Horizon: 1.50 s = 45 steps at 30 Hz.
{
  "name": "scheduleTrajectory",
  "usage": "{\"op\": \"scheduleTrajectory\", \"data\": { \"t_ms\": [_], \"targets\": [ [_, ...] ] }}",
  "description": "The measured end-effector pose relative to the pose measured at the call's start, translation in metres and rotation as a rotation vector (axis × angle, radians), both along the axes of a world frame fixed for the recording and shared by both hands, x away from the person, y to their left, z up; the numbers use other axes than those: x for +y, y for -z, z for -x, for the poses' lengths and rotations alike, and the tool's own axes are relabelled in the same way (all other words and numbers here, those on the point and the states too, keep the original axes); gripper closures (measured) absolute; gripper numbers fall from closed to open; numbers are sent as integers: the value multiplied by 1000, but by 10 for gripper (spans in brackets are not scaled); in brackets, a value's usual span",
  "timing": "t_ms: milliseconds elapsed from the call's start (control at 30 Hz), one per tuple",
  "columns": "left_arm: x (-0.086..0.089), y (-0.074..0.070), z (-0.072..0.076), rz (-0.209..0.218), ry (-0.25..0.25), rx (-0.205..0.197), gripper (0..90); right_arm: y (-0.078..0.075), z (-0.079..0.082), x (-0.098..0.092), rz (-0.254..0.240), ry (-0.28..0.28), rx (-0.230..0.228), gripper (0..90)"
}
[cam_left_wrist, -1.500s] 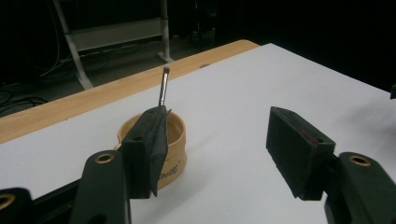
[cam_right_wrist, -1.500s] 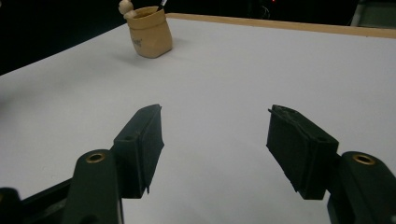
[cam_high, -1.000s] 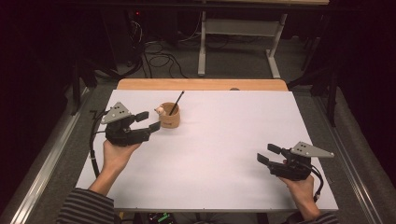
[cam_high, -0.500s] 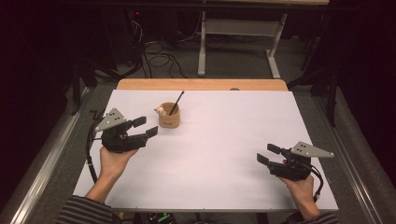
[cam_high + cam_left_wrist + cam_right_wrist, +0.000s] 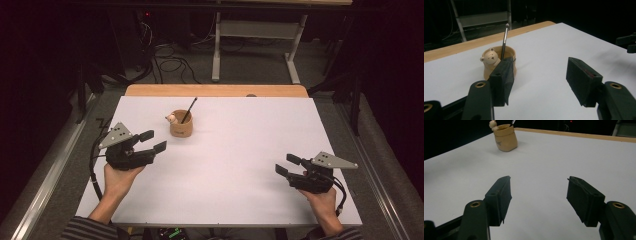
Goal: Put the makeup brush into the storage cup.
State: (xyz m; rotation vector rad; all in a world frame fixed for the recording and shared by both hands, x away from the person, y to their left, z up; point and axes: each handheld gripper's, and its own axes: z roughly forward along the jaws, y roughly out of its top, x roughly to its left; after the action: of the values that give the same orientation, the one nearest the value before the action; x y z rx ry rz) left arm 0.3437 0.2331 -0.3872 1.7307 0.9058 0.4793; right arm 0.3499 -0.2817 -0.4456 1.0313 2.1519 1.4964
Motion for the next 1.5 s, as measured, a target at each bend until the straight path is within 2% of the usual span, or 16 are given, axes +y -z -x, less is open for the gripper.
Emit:
{"op": "scheduleTrajectory", "data": {
  "t_ms": [433, 900, 1500],
  "targets": [
    [-2, 11, 4, 2, 4, 14, 397, -1, 1, 0, -3, -1, -4, 371],
    [0, 25, 5, 29, -2, 37, 397, -1, 1, 0, -4, -1, -4, 371],
    [-1, 35, 6, 46, -10, 56, 399, -1, 1, 0, -9, -2, -4, 369]
  ]
}}
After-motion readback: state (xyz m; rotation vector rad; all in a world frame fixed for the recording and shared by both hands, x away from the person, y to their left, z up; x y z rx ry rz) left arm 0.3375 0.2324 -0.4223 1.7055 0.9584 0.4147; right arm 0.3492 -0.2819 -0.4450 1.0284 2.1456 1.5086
